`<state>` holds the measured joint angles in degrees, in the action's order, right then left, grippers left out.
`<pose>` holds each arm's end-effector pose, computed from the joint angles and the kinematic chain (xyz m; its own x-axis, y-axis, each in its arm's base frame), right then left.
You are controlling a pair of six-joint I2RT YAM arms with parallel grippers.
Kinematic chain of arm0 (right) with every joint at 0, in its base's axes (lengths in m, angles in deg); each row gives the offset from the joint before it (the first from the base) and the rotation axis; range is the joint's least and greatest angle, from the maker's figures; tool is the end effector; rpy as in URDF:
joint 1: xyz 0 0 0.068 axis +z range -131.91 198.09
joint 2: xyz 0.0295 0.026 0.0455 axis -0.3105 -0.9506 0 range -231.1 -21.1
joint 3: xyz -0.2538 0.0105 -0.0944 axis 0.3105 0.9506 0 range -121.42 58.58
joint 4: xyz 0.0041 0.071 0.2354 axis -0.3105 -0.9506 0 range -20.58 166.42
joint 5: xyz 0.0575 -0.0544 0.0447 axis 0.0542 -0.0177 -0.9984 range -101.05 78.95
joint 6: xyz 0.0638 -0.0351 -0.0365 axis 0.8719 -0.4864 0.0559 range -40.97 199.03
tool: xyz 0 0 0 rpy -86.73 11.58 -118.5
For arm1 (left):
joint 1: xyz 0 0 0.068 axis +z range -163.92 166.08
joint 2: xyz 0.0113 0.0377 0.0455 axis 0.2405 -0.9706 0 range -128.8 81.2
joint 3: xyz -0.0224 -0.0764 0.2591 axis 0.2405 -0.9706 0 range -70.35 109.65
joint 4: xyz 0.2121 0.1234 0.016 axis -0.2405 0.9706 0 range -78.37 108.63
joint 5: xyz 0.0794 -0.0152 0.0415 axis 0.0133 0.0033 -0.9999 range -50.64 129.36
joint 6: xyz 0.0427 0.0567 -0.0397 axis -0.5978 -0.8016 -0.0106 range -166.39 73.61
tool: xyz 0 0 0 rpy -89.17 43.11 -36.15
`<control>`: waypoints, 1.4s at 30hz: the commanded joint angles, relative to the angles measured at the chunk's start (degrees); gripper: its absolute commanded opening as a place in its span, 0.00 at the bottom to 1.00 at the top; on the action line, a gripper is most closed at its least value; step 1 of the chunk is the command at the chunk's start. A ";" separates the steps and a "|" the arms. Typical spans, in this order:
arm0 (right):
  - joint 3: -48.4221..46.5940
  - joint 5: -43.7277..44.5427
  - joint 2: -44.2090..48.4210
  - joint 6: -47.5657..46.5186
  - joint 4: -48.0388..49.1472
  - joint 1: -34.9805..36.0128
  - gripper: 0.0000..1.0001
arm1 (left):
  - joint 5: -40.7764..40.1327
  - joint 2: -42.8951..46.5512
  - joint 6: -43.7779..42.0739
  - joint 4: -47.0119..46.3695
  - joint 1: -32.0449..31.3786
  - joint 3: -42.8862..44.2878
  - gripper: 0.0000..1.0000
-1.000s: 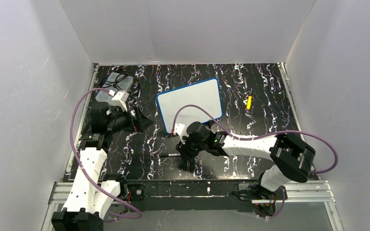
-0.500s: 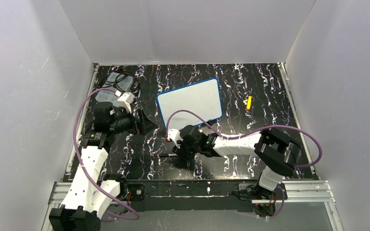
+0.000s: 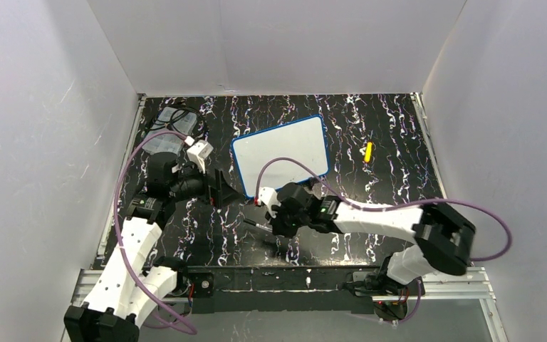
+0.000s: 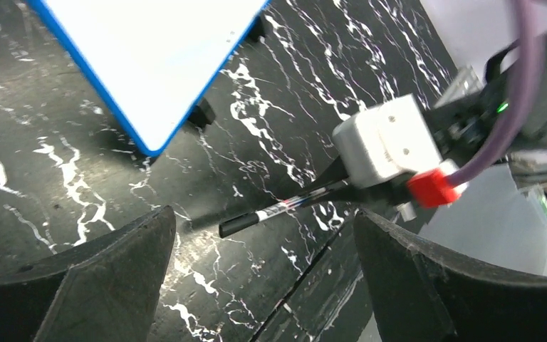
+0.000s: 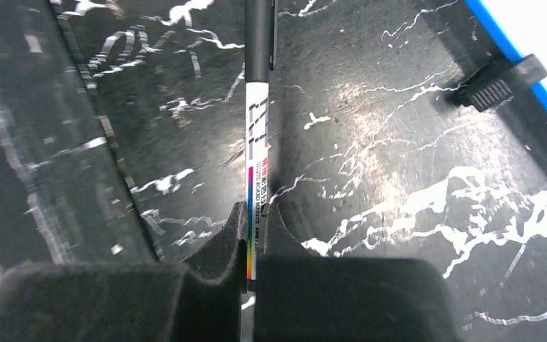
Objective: Write a sentence on the whiteboard
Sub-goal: Open the whiteboard marker at the center of the board.
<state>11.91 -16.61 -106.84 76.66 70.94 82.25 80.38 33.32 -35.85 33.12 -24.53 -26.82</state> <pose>0.1327 0.2896 0.1764 -0.2672 -0.6462 -0.7149 -0.9377 0.3452 0.0385 0.1792 -0.0806 0.2951 -0.5527 -0.0368 -0.8325 0.6290 0.6369 -0.4458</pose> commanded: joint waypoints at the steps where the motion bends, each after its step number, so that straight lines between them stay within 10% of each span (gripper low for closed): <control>1: -0.17 -4.78 10.10 4.62 -7.65 -0.03 0.01 | 3.10 2.70 -3.91 0.87 -5.25 -0.63 0.93; 26: -9.54 -35.82 18.85 12.56 -31.75 -1.74 0.01 | -14.63 -0.32 -18.71 7.68 -46.97 -1.49 0.85; 34: -11.88 -37.46 16.64 10.58 -32.92 -1.76 0.01 | -10.21 -1.84 -18.51 8.03 -50.17 -1.04 0.43; 38: -12.12 -36.59 16.11 10.65 -32.21 -1.76 0.01 | -7.46 -2.60 -17.75 8.44 -50.38 -0.27 0.01; 42: -10.50 -33.97 17.54 14.20 -27.74 -2.78 0.16 | -6.94 -1.59 -15.63 8.26 -50.38 -0.26 0.00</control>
<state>2.46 -50.51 -90.90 87.55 38.42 80.09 73.38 31.24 -54.12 41.56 -75.24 -29.10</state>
